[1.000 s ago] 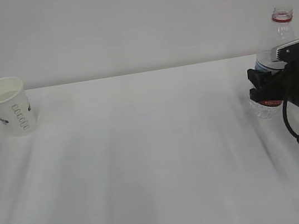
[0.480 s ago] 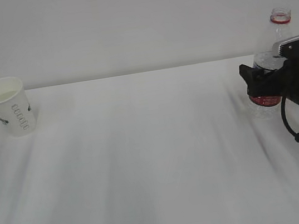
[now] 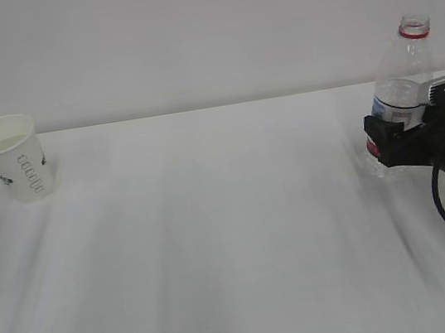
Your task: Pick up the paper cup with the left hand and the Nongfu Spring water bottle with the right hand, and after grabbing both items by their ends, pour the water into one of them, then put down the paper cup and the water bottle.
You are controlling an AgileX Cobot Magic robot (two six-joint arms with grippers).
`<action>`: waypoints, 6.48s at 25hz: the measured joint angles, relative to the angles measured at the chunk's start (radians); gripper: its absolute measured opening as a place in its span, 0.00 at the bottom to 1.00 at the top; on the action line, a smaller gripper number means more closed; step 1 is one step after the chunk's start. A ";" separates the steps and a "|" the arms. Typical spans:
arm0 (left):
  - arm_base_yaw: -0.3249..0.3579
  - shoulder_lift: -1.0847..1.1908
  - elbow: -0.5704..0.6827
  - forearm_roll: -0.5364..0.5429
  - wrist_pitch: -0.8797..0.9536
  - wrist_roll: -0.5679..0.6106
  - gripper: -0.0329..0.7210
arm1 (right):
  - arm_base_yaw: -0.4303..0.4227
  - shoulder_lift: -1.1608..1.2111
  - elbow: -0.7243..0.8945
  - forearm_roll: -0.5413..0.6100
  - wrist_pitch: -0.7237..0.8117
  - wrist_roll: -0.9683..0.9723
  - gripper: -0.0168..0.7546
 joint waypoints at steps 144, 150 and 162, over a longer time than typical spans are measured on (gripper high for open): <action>-0.039 -1.466 -0.233 -0.238 2.195 0.048 0.66 | 0.041 -2.059 0.103 0.188 2.277 -0.100 0.78; -0.039 -1.466 -0.233 -0.238 2.195 0.048 0.65 | 0.041 -2.059 0.103 0.182 2.277 -0.102 0.78; -0.039 -1.466 -0.233 -0.238 2.195 0.048 0.64 | 0.041 -2.059 0.103 0.173 2.277 -0.102 0.78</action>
